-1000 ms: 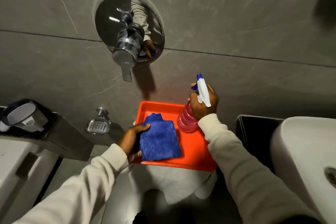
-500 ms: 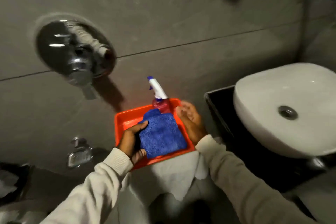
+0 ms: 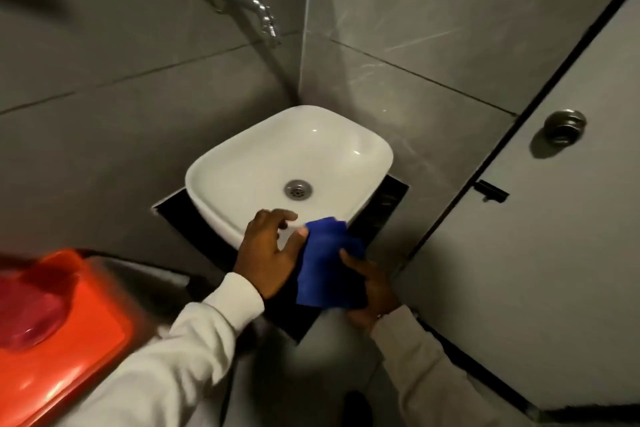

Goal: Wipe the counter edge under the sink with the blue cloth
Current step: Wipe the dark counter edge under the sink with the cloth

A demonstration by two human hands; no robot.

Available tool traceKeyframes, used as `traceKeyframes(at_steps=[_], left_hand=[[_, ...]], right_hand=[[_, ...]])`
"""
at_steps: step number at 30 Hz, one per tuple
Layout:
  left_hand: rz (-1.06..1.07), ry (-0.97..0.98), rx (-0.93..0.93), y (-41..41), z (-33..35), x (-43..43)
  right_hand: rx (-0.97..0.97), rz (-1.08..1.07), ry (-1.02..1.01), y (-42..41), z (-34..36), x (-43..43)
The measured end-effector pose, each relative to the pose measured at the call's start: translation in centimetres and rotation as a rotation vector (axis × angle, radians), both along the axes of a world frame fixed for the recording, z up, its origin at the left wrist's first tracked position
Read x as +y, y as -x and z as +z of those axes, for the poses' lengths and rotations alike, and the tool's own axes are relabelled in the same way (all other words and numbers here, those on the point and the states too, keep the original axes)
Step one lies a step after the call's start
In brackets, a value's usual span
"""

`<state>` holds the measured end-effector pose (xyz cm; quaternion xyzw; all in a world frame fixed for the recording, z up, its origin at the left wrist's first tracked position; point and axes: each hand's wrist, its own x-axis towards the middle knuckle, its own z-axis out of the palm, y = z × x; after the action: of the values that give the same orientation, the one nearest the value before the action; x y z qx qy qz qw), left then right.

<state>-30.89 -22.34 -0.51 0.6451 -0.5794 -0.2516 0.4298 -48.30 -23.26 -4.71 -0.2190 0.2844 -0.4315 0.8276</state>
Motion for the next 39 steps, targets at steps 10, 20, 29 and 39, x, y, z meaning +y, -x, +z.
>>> traceKeyframes(at_steps=[10, 20, 29, 39], left_hand=[[-0.128, -0.392, -0.843, 7.4, -4.8, -8.7], [0.032, -0.375, -0.869, 7.5, -4.5, -9.8], [0.122, -0.325, -0.791, 7.6, -4.1, -9.7], [0.069, -0.315, -0.846, 6.0, -4.2, -8.4]], right_hand=[[1.274, -0.291, 0.456, 15.3, -5.4, -22.2], [1.78, 0.308, 1.172, 14.0, -10.0, -27.4], [1.888, 0.135, 1.055, 12.4, -11.6, -27.7], [1.897, 0.149, 1.201, 13.7, -12.8, -28.8]])
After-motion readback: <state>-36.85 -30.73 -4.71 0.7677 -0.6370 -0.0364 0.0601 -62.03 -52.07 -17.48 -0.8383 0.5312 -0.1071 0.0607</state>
